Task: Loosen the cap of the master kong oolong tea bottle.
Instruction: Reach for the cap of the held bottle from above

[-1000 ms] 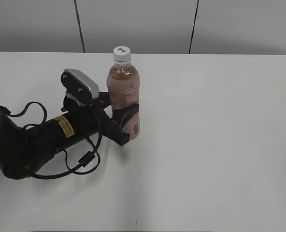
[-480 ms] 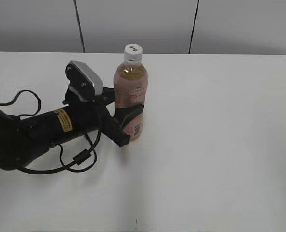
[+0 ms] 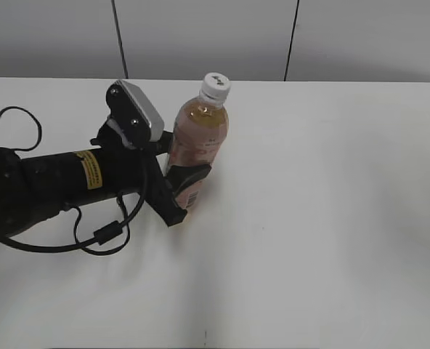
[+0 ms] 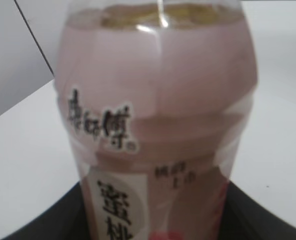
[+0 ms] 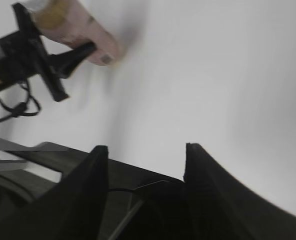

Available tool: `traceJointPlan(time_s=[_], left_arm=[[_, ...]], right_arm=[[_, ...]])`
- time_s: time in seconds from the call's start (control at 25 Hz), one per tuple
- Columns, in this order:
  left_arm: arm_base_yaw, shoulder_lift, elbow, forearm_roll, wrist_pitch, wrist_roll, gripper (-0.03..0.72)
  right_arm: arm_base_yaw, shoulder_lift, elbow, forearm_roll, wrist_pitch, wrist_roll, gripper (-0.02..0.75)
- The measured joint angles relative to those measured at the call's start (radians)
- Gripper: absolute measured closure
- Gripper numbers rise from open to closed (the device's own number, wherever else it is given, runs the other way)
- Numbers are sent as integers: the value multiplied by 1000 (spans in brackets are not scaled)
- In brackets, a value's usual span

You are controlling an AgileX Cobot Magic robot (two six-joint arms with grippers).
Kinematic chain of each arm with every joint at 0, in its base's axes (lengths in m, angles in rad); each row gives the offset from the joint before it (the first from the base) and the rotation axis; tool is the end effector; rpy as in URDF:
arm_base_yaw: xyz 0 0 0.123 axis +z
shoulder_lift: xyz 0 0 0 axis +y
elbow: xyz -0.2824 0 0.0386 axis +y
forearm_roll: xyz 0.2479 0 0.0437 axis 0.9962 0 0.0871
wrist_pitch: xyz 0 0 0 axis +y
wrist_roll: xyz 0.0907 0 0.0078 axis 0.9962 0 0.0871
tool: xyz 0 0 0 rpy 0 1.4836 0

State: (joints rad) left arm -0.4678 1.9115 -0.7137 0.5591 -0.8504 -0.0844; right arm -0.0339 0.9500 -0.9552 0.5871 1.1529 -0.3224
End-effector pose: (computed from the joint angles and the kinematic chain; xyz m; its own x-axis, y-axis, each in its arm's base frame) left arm 0.2875 -0.1858 0.1332 -0.0595 0.3407 -0.9383 0.8043 0.5731 0.1570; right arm 0.1593 0.0407 0.3545 -0.8186 -0.0228 -0.5739 -0.2976 0.8715 0.3898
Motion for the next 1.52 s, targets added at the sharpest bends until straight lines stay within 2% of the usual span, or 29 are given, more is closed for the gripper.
traceJointPlan(time_s=[0.16, 0.36, 0.48, 0.56, 0.8, 1.04, 1.52], left_arm=[[0, -21, 0, 7, 46, 39, 317], [0, -34, 0, 10, 68, 93, 316], [0, -34, 0, 10, 100, 113, 316], [0, -34, 0, 10, 108, 123, 316], [0, -34, 0, 11, 110, 143, 316], [0, -34, 0, 6, 100, 184, 316], [0, -34, 1, -16, 76, 240, 316]], right_arm=[[93, 167, -122, 109, 8, 47, 362], [320, 369, -249, 118, -62, 279, 362], [418, 479, -323, 123, -119, 438, 362], [451, 538, -362, 126, -147, 535, 362], [470, 615, -409, 100, -226, 774, 362], [483, 663, -409, 32, -245, 910, 362], [517, 744, -411, 61, -318, 968, 362]])
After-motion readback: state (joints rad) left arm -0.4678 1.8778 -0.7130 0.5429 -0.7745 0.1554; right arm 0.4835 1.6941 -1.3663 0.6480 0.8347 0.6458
